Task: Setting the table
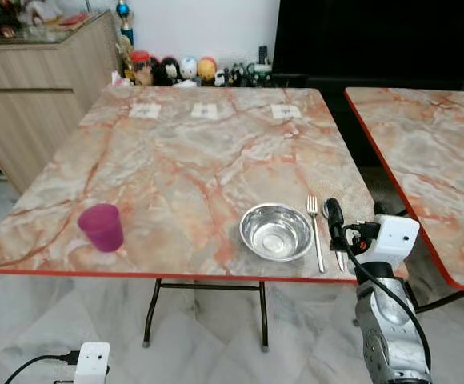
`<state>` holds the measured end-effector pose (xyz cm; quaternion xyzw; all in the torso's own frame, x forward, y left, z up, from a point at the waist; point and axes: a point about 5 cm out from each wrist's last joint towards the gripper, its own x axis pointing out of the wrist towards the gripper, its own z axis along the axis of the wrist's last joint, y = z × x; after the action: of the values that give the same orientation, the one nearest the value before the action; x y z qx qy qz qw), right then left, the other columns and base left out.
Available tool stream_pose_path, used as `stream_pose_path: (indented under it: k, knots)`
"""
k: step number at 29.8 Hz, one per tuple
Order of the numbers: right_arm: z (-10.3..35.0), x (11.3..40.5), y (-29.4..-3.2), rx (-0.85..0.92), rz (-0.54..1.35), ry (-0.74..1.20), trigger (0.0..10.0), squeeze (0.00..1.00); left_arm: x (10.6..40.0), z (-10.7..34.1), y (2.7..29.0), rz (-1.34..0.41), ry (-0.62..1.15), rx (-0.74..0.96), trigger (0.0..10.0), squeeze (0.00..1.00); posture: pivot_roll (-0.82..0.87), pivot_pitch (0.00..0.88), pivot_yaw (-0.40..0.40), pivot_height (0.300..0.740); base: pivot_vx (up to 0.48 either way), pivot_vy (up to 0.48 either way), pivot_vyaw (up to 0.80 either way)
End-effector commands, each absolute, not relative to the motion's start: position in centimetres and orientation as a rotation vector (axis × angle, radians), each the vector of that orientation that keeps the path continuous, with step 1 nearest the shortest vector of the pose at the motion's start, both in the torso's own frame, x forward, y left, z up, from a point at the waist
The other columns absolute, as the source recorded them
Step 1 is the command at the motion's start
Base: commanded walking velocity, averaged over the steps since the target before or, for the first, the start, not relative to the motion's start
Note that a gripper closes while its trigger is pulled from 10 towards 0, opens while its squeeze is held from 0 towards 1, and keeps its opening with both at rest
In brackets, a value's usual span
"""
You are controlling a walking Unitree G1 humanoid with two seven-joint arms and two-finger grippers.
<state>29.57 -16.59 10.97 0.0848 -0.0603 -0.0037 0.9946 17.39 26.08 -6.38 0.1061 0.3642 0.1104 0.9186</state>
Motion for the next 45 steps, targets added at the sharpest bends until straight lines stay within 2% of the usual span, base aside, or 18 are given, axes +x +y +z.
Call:
stream_pose_path:
  k: [1, 8, 15, 19, 23, 24, 29, 37, 45]
  knots:
    - [11.0, 29.5, -17.1, 0.195, -0.011, -0.112, 10.0, 0.00, 17.7, -6.3, 25.8, 0.220, 0.742, 0.220, 10.0, 0.00, 0.00, 0.000, -0.001, 0.740, 0.000, 0.000, 0.00]
    - [10.9, 29.4, -16.4, 0.180, 0.058, -0.103, 10.0, 0.00, 17.4, -6.4, 25.8, 0.230, 0.741, 0.214, 10.0, 0.00, 0.01, 0.000, -0.004, 0.740, 0.000, 0.000, 0.00]
    - [11.3, 29.0, -16.0, 0.205, 0.094, -0.121, 10.0, 0.00, 17.1, -6.6, 25.8, 0.235, 0.746, 0.213, 10.0, 0.00, 0.00, 0.000, -0.007, 0.740, 0.000, 0.000, 0.71]
    - [11.1, 28.9, -17.2, 0.309, -0.011, -0.104, 10.0, 0.00, 17.1, -6.6, 25.7, 0.233, 0.746, 0.212, 10.0, 0.00, 0.01, 0.000, -0.010, 0.740, 0.000, 0.000, 0.00]
    - [10.9, 28.9, -18.0, 0.582, -0.125, -0.039, 10.0, 0.00, 17.0, -6.6, 25.7, 0.237, 0.745, 0.210, 10.0, 0.00, 0.01, 0.000, -0.010, 0.740, 0.000, 0.000, 0.00]
    - [11.1, 28.8, -18.0, 0.591, -0.121, -0.038, 10.0, 0.00, 17.0, -6.6, 25.7, 0.237, 0.744, 0.210, 10.0, 0.00, 0.01, 0.000, -0.010, 0.740, 0.000, 0.000, 0.00]
    - [12.2, 28.3, -18.5, 0.562, -0.102, -0.063, 10.0, 0.00, 16.8, -6.6, 25.8, 0.238, 0.747, 0.212, 10.0, 0.00, 0.00, 0.000, -0.009, 0.740, 0.000, 0.000, 0.00]
    - [10.7, 26.9, -20.2, 0.382, -0.055, 0.139, 10.0, 0.00, 16.6, -6.9, 25.4, 0.211, 0.755, 0.219, 10.0, 0.00, 0.01, 0.000, -0.012, 0.740, 0.000, 0.000, 0.00]
    - [9.5, 26.3, -20.6, 0.337, 0.101, 0.268, 10.0, 0.00, 17.2, -6.6, 25.5, 0.221, 0.742, 0.218, 10.0, 0.00, -0.01, 0.000, -0.007, 0.740, 0.000, 0.000, 0.00]
